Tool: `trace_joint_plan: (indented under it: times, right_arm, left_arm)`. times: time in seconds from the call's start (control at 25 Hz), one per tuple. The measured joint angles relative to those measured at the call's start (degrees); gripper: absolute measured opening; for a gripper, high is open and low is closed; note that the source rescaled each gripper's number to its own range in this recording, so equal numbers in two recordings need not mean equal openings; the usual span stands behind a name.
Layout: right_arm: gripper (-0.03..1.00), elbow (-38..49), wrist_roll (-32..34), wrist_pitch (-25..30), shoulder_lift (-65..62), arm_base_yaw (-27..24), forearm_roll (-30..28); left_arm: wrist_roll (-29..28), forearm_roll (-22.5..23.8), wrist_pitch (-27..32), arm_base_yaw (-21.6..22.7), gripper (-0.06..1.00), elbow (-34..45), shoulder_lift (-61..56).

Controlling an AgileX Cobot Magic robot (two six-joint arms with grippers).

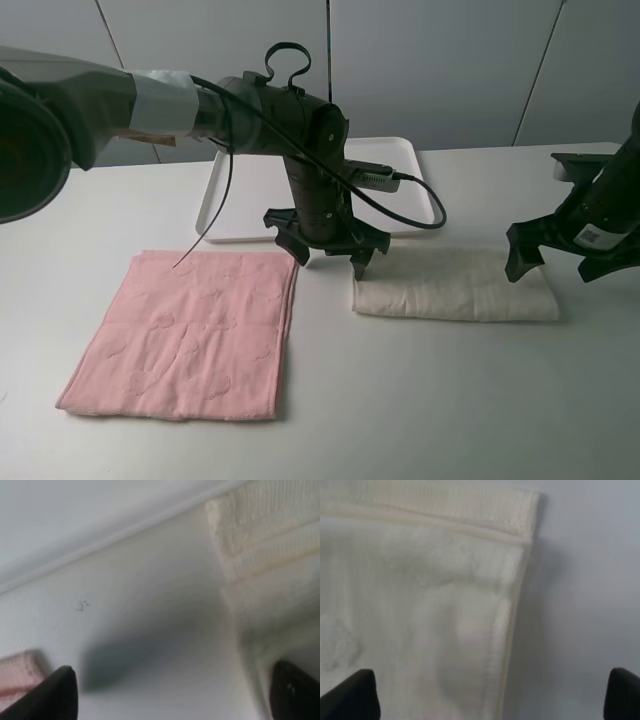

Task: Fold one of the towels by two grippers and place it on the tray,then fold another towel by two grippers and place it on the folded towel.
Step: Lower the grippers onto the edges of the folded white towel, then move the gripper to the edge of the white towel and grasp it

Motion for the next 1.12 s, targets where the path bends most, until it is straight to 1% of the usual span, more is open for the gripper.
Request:
trace_joint_plan:
  times: [0.12,0.48,0.68,0.96,1.12]
  right_arm:
    - [0.96,0.0,0.82,0.0,0.04,0.0,-1.0]
    - [0.96,0.0,1.41,0.0,0.53,0.0,-1.0]
    - [0.96,0.0,1.53,0.0,0.53,0.0,-1.0]
    - [0.96,0.0,1.64,0.31,0.53,0.0,-0.86]
    - [0.96,0.0,1.64,1.24,0.53,0.0,-0.61]
  left_arm:
    - [0.0,0.12,0.0,0.0,0.98,0.0,0.0]
    - [0.0,0.57,0.0,0.0,0.98,0.0,0.0]
    - [0.21,1.74,0.0,0.0,0.98,0.0,0.0]
    - [1.41,2.32,0.0,0.0,0.98,0.0,0.0]
    - [2.53,2.03,2.21,0.0,0.98,-2.08,1.87]
